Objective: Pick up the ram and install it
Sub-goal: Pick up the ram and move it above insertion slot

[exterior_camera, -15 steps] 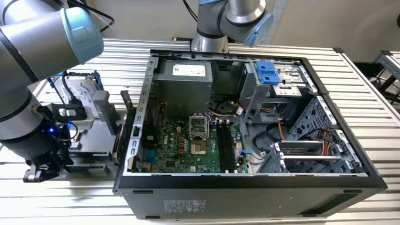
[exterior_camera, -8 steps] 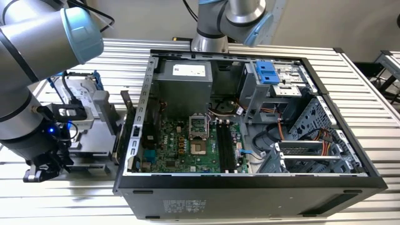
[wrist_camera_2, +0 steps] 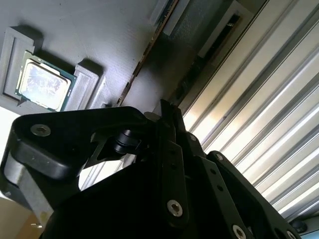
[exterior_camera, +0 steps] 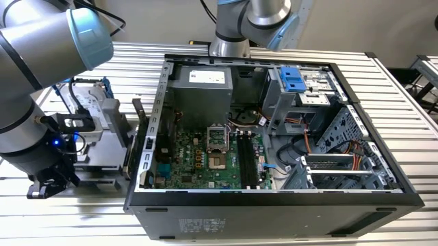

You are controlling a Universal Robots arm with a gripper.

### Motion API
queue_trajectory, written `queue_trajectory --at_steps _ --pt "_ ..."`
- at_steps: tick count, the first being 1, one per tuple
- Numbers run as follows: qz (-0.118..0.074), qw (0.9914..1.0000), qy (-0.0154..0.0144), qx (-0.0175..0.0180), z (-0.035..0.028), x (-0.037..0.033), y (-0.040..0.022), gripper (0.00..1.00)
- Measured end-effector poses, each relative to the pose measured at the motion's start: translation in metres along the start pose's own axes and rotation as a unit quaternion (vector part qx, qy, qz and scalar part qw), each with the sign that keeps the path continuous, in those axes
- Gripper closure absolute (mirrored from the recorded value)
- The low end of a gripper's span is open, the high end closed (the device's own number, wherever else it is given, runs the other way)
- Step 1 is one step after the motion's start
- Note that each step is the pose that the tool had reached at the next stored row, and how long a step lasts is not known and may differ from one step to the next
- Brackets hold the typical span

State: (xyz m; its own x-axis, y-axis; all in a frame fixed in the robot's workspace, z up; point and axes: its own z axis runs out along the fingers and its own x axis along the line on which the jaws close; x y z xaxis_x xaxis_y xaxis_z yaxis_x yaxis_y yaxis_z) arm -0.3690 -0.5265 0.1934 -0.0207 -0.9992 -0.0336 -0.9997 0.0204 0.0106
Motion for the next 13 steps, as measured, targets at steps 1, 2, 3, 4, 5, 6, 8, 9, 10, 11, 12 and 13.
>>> queue_trajectory --at_steps 1,2,3,4,5,6,8,9,10,11,12,13 --pt "0.0 1.0 0.0 0.0 0.0001 0.0 0.0 1.0" --pt "0.0 1.0 0.0 0.0 0.0001 0.0 0.0 1.0" --pt "0.0 1.0 0.0 0.0 0.0001 0.0 0.0 1.0" --pt "0.0 1.0 0.0 0.0 0.0001 0.0001 0.0 1.0" --pt "0.0 1.0 0.0 0.0 0.0001 0.0001 0.0 1.0" --pt "0.0 1.0 0.0 0.0 0.0001 0.0001 0.0 1.0" --pt "0.0 1.0 0.0 0.0 0.0002 0.0001 0.0 1.0" --pt "0.0 1.0 0.0 0.0 0.0002 0.0001 0.0 1.0" --pt "0.0 1.0 0.0 0.0 0.0002 0.0001 0.0 1.0" --pt "0.0 1.0 0.0 0.0 0.0002 0.0001 0.0 1.0" --pt "0.0 1.0 0.0 0.0 0.0002 0.0001 0.0 1.0" --pt "0.0 1.0 -0.0001 0.0 0.0001 0.0001 0.0 1.0"
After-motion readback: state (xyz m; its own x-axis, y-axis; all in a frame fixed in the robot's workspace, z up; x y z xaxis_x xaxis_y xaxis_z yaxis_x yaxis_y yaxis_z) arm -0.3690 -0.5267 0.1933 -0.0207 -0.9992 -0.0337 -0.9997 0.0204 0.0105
